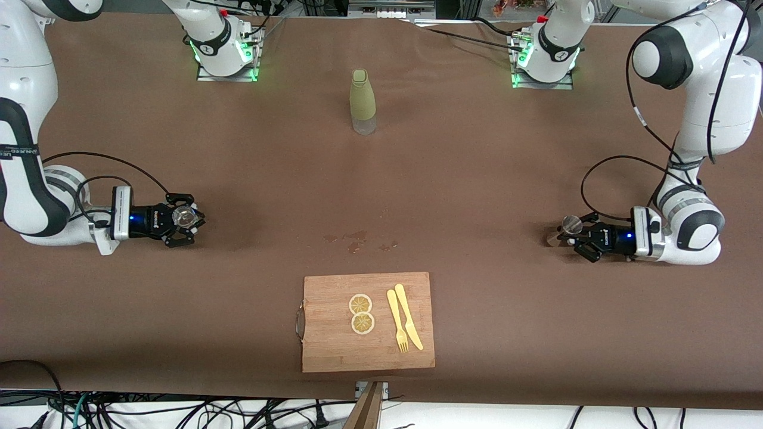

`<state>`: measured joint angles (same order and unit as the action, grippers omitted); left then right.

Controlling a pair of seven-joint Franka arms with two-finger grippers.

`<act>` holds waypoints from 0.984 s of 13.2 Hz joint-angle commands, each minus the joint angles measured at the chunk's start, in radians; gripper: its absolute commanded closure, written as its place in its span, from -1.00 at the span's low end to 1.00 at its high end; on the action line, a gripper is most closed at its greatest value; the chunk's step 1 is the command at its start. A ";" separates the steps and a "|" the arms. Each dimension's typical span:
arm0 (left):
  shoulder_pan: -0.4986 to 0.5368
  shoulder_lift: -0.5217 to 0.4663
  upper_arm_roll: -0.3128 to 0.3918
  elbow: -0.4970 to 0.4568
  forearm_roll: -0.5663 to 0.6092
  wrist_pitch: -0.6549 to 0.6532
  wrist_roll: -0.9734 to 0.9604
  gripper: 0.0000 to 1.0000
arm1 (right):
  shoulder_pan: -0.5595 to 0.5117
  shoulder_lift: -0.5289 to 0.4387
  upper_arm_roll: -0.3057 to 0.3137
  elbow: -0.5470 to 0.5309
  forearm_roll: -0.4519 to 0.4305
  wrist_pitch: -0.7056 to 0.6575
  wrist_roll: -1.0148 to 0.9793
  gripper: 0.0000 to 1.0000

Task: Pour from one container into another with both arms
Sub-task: 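Carry the glass back with the right gripper while the left gripper returns the jigger, then set down the glass and open the right gripper while the left gripper releases the jigger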

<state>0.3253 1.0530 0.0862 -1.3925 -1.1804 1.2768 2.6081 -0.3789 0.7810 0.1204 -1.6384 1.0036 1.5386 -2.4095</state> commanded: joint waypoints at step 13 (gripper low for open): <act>0.097 0.050 0.050 -0.019 0.150 -0.063 0.253 1.00 | -0.046 0.230 -0.007 -0.015 -0.005 -0.020 -0.293 -0.98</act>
<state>0.4205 1.0967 0.1320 -1.3991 -1.0580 1.2223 2.7338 -0.4062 0.9975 0.1018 -1.6531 1.0021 1.5372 -2.6866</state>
